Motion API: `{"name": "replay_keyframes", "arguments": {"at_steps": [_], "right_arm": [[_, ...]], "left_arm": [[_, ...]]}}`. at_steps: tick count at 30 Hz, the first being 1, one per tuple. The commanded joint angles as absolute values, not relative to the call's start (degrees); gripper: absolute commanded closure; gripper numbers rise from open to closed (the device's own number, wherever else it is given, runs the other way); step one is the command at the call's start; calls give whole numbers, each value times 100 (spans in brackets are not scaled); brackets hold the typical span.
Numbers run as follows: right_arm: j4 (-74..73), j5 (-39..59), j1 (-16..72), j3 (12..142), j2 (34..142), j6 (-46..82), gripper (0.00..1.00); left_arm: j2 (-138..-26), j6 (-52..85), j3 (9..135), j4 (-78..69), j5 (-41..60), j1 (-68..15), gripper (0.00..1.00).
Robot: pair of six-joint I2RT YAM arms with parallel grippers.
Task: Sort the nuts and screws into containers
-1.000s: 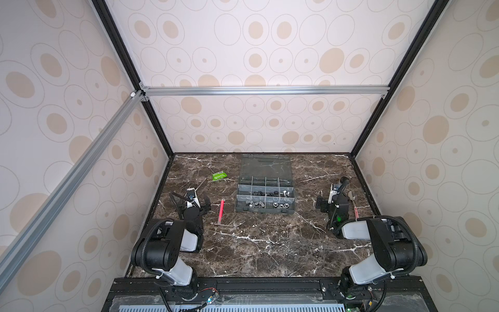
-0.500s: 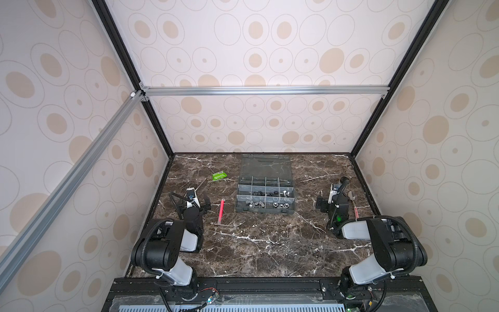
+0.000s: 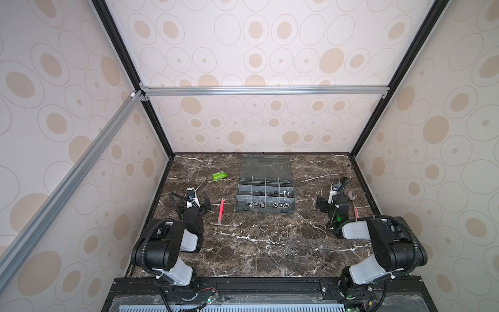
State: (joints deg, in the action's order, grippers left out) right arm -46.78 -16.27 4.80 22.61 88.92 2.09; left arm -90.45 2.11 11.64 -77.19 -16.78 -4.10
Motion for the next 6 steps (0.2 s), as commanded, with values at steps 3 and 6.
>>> {"name": "replay_keyframes", "arguments": {"at_steps": [3,6], "right_arm": [[-4642,-1556,422,2416,8862,202,0],[-4724,-1559,425,2362,8852,167,0]], "left_arm": [[-9066,194,1208,-7962,-1635,-372,1],[-9061,200,1206,-7960,-1635,-374,1]]}}
